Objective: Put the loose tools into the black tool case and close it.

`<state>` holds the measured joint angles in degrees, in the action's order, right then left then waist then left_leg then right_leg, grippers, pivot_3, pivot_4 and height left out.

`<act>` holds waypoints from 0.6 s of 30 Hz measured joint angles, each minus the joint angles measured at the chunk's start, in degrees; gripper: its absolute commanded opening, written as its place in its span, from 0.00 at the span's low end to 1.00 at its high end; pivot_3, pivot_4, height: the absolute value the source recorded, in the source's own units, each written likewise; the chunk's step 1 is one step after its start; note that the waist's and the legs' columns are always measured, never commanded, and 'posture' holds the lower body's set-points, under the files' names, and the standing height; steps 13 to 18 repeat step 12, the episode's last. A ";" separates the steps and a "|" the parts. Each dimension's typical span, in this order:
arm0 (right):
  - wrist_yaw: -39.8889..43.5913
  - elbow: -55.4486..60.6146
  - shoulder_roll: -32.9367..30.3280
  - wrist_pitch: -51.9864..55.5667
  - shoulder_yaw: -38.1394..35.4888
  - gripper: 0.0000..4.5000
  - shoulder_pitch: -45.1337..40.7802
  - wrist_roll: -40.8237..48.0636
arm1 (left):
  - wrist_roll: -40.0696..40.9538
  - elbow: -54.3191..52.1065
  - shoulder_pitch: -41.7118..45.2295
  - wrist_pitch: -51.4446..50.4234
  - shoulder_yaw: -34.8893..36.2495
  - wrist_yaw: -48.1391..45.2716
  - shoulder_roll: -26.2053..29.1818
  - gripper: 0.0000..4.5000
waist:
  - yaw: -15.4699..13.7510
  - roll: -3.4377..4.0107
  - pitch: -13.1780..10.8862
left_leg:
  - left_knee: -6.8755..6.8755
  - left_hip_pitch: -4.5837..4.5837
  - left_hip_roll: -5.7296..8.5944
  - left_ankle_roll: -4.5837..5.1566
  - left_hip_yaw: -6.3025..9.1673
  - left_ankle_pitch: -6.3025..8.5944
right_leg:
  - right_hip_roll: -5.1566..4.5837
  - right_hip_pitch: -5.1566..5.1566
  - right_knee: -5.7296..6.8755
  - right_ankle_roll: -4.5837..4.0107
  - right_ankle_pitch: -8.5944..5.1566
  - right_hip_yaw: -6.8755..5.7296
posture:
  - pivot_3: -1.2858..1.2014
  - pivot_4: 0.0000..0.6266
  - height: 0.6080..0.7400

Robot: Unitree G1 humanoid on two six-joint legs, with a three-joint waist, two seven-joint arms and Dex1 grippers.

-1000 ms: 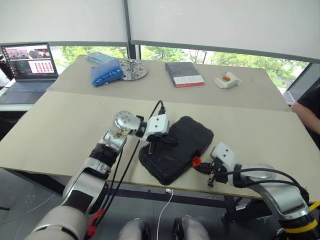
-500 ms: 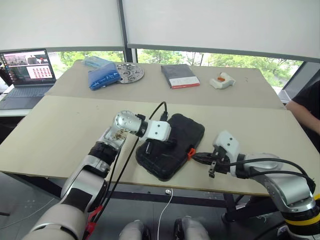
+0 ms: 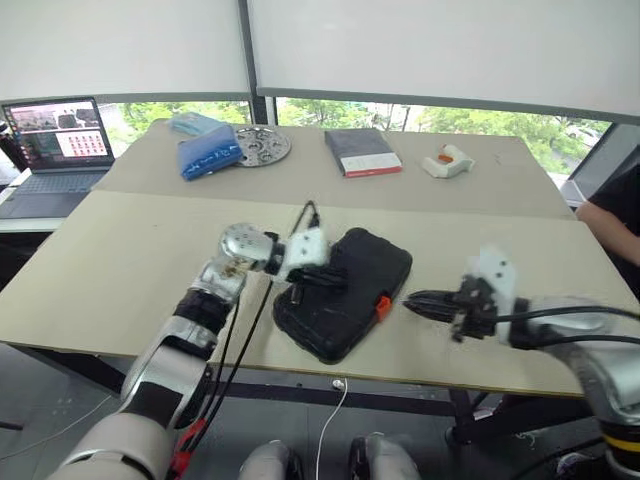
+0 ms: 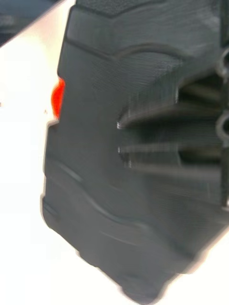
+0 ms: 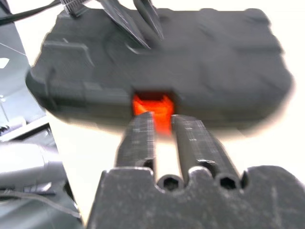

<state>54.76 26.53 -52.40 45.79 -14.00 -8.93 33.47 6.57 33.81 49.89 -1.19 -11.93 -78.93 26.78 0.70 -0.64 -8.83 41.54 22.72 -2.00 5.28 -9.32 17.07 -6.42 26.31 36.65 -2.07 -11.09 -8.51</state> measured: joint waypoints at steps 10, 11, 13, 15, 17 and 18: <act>19.16 -9.88 -12.27 -2.69 -11.54 1.00 4.66 4.87 | 12.21 -10.91 -4.77 -26.49 13.43 -9.34 25.12 1.00 | -1.15 -0.32 -0.43 | -0.50 0.05 0.10 -0.48 0.01 -0.28 | -0.05 -0.04 -0.62 -0.04 -0.03 -0.10 | 0.52 0.24 0.84; 19.81 -10.22 -12.29 -3.23 -11.49 1.00 4.66 4.87 | 12.78 -11.89 -5.34 -26.80 13.93 -9.38 25.58 1.00 | -1.47 -0.31 -0.44 | -0.49 0.07 0.16 -0.43 0.01 -0.25 | -0.12 -0.05 -0.64 0.00 -0.03 -0.09 | 0.52 0.24 0.84; 20.05 -10.29 -12.25 -3.93 -11.32 1.00 4.61 4.87 | 13.10 -12.66 -6.05 -27.15 14.04 -9.33 25.57 1.00 | -1.75 -0.29 -0.45 | -0.48 0.10 0.22 -0.40 0.01 -0.23 | -0.17 -0.04 -0.64 0.03 -0.03 -0.09 | 0.52 0.24 0.84; 20.05 -10.29 -12.25 -3.93 -11.32 1.00 4.61 4.87 | 13.10 -12.66 -6.05 -27.15 14.04 -9.33 25.57 1.00 | -1.75 -0.29 -0.45 | -0.48 0.10 0.22 -0.40 0.01 -0.23 | -0.17 -0.04 -0.64 0.03 -0.03 -0.09 | 0.52 0.24 0.84; 20.05 -10.29 -12.25 -3.93 -11.32 1.00 4.61 4.87 | 13.10 -12.66 -6.05 -27.15 14.04 -9.33 25.57 1.00 | -1.75 -0.29 -0.45 | -0.48 0.10 0.22 -0.40 0.01 -0.23 | -0.17 -0.04 -0.64 0.03 -0.03 -0.09 | 0.52 0.24 0.84; 20.05 -10.29 -12.25 -3.93 -11.32 1.00 4.61 4.87 | 13.10 -12.66 -6.05 -27.15 14.04 -9.33 25.57 1.00 | -1.75 -0.29 -0.45 | -0.48 0.10 0.22 -0.40 0.01 -0.23 | -0.17 -0.04 -0.64 0.03 -0.03 -0.09 | 0.52 0.24 0.84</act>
